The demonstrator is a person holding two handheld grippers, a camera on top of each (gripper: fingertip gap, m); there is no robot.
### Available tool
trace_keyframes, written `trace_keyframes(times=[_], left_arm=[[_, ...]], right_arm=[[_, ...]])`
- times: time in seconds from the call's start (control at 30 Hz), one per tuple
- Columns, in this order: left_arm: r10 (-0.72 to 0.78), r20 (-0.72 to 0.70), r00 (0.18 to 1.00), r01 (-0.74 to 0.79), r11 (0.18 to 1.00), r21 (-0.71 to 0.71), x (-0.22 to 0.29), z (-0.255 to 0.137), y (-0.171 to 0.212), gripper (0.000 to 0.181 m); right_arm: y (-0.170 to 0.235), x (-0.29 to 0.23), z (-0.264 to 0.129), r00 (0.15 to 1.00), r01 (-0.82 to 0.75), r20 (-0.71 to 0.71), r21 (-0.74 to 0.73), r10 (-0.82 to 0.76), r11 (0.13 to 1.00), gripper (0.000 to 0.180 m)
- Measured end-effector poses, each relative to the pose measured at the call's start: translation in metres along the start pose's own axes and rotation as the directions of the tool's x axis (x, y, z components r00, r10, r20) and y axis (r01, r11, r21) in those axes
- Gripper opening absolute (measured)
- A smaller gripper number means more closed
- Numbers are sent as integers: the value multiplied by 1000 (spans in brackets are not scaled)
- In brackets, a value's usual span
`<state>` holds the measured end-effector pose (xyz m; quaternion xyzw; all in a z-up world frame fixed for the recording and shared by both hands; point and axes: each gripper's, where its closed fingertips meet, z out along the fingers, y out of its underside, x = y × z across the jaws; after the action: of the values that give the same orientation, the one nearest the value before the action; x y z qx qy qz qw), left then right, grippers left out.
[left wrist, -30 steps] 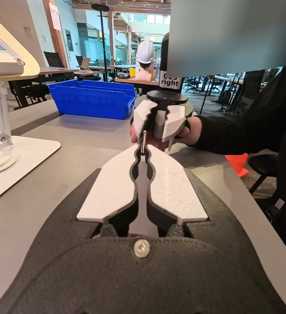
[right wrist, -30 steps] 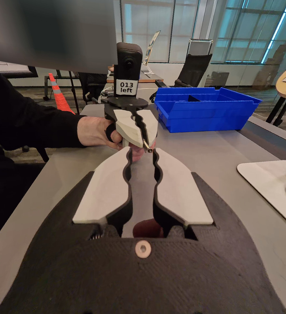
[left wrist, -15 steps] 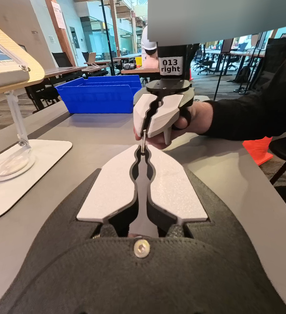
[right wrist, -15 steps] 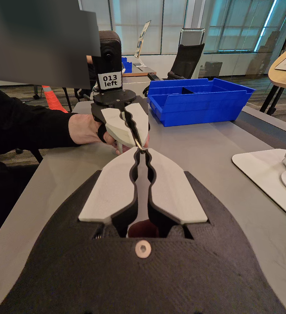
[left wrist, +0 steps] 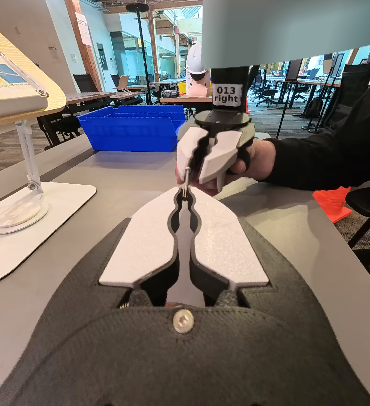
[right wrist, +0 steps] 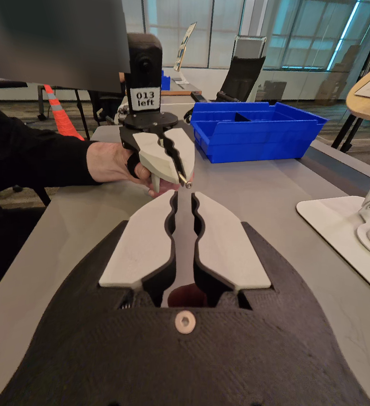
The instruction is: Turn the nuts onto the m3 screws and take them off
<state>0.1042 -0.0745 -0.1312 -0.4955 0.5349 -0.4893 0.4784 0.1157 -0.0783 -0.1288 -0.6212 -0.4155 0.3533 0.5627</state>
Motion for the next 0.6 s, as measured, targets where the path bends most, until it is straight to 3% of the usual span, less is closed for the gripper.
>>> trace_keyframes(times=[0.17, 0.43, 0.6], left_arm=[[2, -7, 1000, -2, 1000, -9, 2, 1, 2, 4], [-7, -7, 1000, 7, 1000, 13, 1, 1, -2, 4], [-1, -7, 1000, 1, 1000, -1, 2, 1, 0, 4]], right_arm=[[-6, -3, -1, 1000, -2, 10, 41, 1, 999, 15], [8, -3, 3, 1000, 8, 13, -54, -7, 999, 10], [-5, 0, -2, 1000, 7, -10, 25, -7, 1000, 13]])
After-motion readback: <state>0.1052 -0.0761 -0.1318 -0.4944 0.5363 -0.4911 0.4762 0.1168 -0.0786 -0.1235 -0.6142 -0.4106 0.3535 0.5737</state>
